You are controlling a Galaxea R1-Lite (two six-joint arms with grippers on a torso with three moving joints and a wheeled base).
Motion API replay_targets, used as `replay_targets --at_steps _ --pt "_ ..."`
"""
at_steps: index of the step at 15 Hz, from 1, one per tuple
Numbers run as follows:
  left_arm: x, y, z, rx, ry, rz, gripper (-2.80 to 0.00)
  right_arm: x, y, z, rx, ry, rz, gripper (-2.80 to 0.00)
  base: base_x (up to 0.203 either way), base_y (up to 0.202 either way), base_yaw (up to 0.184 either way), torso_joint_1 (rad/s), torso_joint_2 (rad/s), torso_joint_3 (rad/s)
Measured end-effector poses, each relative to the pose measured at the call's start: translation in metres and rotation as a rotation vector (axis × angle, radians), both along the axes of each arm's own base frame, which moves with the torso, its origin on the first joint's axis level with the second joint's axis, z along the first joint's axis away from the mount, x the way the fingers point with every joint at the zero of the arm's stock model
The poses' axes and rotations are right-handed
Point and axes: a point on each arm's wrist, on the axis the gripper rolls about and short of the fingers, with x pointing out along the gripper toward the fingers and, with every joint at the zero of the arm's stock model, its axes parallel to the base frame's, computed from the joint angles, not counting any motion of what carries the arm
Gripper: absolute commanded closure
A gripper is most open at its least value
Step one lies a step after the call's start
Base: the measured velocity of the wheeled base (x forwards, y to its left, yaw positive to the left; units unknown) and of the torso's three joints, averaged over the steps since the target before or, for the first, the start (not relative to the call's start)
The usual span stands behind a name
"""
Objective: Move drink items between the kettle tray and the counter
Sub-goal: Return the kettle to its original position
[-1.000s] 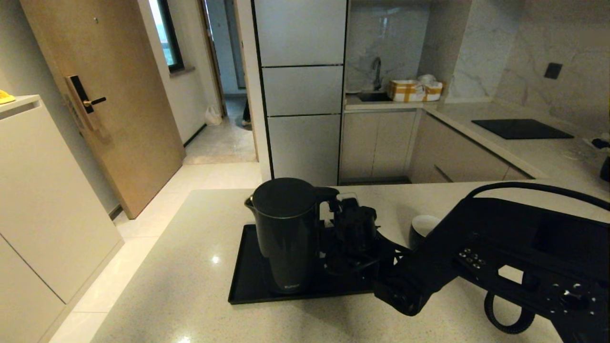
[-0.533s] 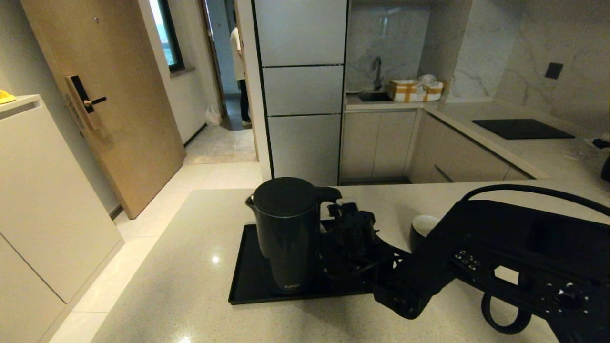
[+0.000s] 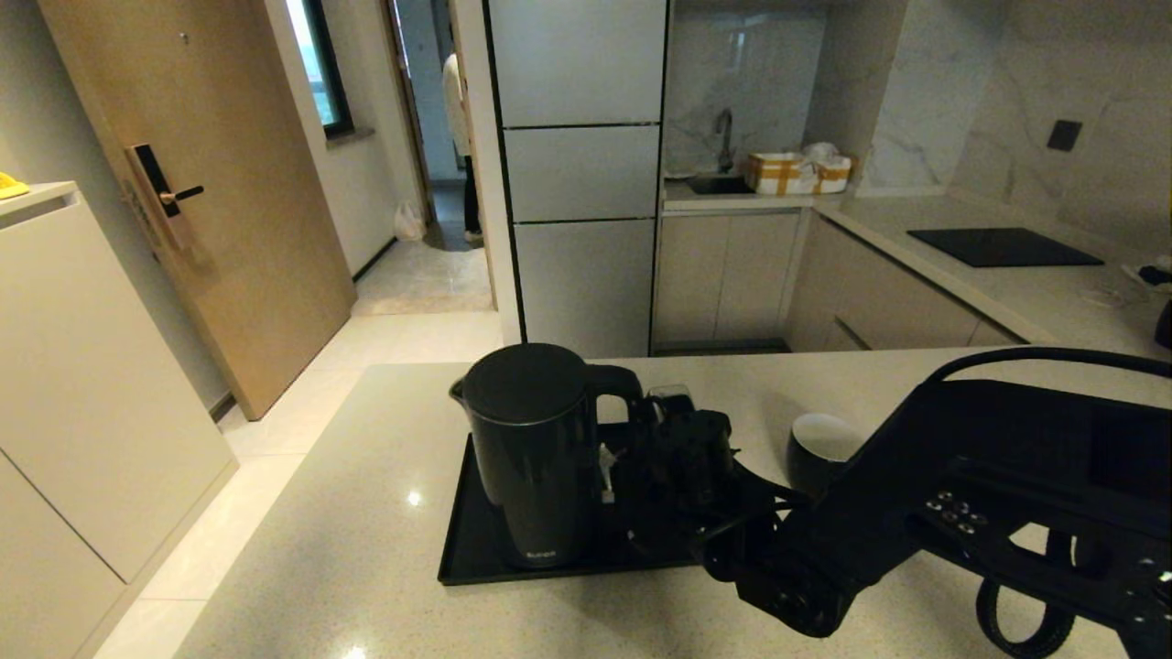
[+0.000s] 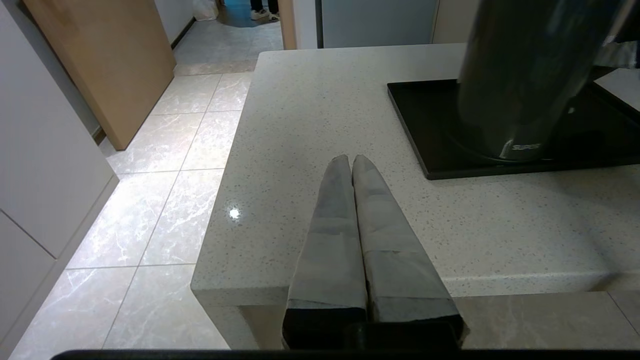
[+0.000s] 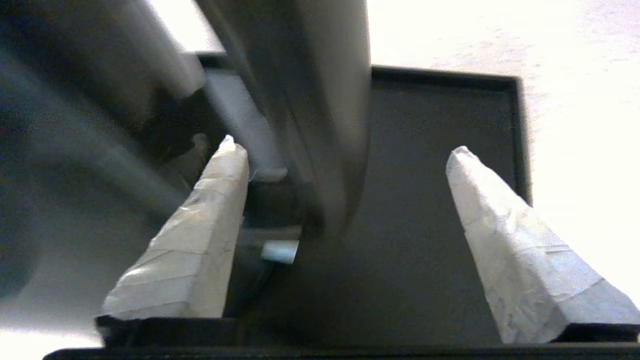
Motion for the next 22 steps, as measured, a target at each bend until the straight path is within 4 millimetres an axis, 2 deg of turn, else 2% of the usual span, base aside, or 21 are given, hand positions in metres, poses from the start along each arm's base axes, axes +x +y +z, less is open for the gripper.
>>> replay_targets --at_steps 3,6,11,14,19,22 --pt "0.0 0.0 0.0 0.0 0.0 0.0 0.0 -0.01 -0.001 0.005 0.004 0.006 0.023 -2.8 0.0 0.0 0.0 0.0 0.0 0.0" --pt "0.0 0.0 0.0 0.0 0.0 0.0 0.0 -0.01 0.0 0.004 0.005 0.004 0.026 -2.8 0.0 0.0 0.0 0.0 0.0 0.0" --pt "0.0 0.0 0.0 0.0 0.0 0.0 0.0 0.02 -0.013 -0.013 -0.018 -0.029 -0.038 -2.8 0.0 0.0 0.0 0.0 0.0 0.0" --pt "0.0 0.0 0.0 0.0 0.0 0.0 0.0 0.029 -0.02 -0.019 -0.031 -0.029 -0.065 -2.8 0.0 0.0 0.0 0.0 0.0 0.0" --pt "0.0 0.0 0.0 0.0 0.0 0.0 0.0 0.033 -0.018 -0.015 -0.14 -0.149 -0.19 -2.8 0.0 0.0 0.0 0.0 0.0 0.0" --pt "0.0 0.0 0.0 0.0 0.0 0.0 0.0 0.028 -0.009 -0.011 -0.12 -0.191 -0.174 -2.8 0.0 0.0 0.0 0.0 0.0 0.0"
